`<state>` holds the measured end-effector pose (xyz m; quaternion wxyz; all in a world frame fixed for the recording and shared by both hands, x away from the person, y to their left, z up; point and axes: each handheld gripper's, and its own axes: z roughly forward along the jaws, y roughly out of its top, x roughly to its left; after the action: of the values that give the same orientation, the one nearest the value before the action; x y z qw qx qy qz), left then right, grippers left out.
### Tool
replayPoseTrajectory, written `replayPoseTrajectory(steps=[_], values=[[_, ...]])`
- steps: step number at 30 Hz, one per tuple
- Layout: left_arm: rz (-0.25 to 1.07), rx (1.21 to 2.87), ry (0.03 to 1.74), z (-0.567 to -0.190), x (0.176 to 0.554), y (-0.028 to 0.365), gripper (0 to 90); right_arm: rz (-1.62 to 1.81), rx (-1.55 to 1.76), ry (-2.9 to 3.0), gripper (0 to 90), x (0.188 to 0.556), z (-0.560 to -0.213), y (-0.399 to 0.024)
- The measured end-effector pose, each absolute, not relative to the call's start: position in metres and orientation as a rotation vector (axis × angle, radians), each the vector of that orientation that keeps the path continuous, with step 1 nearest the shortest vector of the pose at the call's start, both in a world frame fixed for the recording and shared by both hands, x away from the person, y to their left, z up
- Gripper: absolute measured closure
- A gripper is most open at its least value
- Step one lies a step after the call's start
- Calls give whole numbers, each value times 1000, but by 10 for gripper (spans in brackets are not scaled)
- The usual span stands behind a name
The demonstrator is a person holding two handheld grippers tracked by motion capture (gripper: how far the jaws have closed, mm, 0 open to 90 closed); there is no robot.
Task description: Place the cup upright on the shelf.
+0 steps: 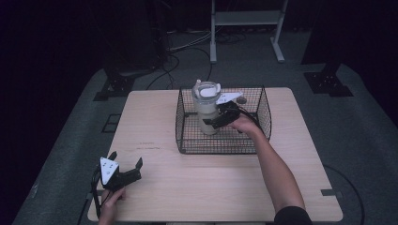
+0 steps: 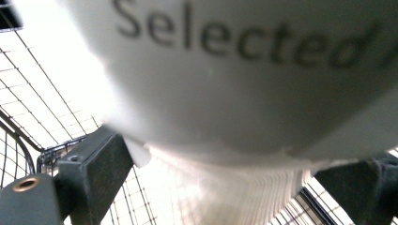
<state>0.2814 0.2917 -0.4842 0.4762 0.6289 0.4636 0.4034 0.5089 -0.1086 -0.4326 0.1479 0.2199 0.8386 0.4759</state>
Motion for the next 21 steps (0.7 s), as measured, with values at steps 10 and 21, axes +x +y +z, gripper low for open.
replayPoseTrajectory(steps=[10,21], values=[[989,1541,1132,-484,281,292,0,1369,634,2418,91,503,-431,-117],[994,1544,1130,-484,281,291,0,1363,632,2373,94,493,-418,-131]])
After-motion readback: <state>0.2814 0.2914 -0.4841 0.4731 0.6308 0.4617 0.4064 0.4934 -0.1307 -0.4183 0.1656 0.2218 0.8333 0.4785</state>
